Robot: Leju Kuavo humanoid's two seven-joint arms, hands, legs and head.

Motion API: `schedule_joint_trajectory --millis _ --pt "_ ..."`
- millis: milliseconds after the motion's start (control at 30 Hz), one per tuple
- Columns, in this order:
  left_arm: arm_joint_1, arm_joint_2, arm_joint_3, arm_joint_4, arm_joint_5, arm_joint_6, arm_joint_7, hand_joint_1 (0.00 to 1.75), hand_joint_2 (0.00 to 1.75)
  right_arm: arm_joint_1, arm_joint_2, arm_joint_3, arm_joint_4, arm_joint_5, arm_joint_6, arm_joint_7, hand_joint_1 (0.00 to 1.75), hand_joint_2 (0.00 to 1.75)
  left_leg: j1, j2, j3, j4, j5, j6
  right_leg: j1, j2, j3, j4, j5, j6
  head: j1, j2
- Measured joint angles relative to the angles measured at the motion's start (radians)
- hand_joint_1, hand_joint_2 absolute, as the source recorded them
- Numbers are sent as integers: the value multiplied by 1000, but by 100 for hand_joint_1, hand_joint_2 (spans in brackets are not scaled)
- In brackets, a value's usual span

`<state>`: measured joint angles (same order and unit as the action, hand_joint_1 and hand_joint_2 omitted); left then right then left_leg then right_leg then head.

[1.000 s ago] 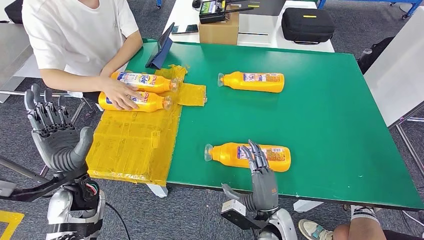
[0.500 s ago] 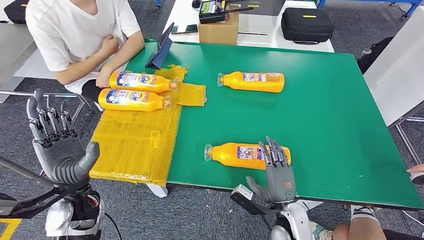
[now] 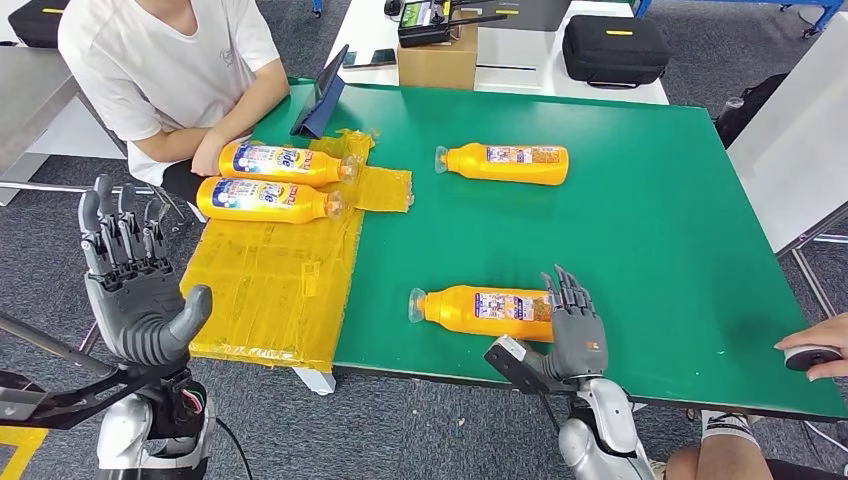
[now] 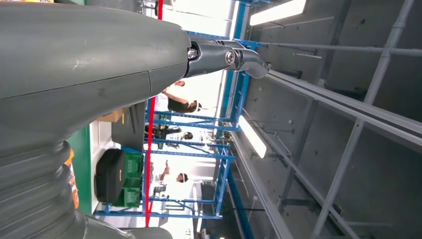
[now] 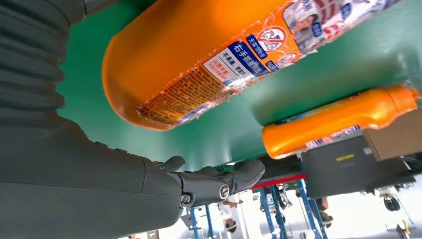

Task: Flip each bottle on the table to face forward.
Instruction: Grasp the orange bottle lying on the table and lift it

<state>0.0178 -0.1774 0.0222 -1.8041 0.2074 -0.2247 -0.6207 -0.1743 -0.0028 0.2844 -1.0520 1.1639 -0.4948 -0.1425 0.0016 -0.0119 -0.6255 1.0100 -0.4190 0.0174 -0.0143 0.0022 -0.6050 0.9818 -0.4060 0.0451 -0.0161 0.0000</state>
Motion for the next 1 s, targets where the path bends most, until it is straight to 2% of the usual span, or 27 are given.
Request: schedule_joint_trajectory --millis 267,733,900,1000 --pt "-8 0 -6 13 9 -4 9 0 175 -35 0 -5 67 -13 24 -1 0 175 0 0 0 0 0 0 0 0 0 0 0 0 0 0" --pt "-46 0 -17 79 58 -24 43 0 175 -203 20 -4 309 -28 77 0 0 175 0 2 1 0 1 1 0 0 1 0 1 0 0 0" --pt "-56 0 -24 96 67 -31 55 0 175 -279 27 19 382 1 178 41 0 175 0 3 2 0 1 1 0 1 1 0 1 0 0 0" --pt "-59 -2 -31 111 75 -36 60 0 175 -323 34 36 429 -1 205 39 0 175 0 3 4 0 1 1 0 1 2 0 1 0 0 0"
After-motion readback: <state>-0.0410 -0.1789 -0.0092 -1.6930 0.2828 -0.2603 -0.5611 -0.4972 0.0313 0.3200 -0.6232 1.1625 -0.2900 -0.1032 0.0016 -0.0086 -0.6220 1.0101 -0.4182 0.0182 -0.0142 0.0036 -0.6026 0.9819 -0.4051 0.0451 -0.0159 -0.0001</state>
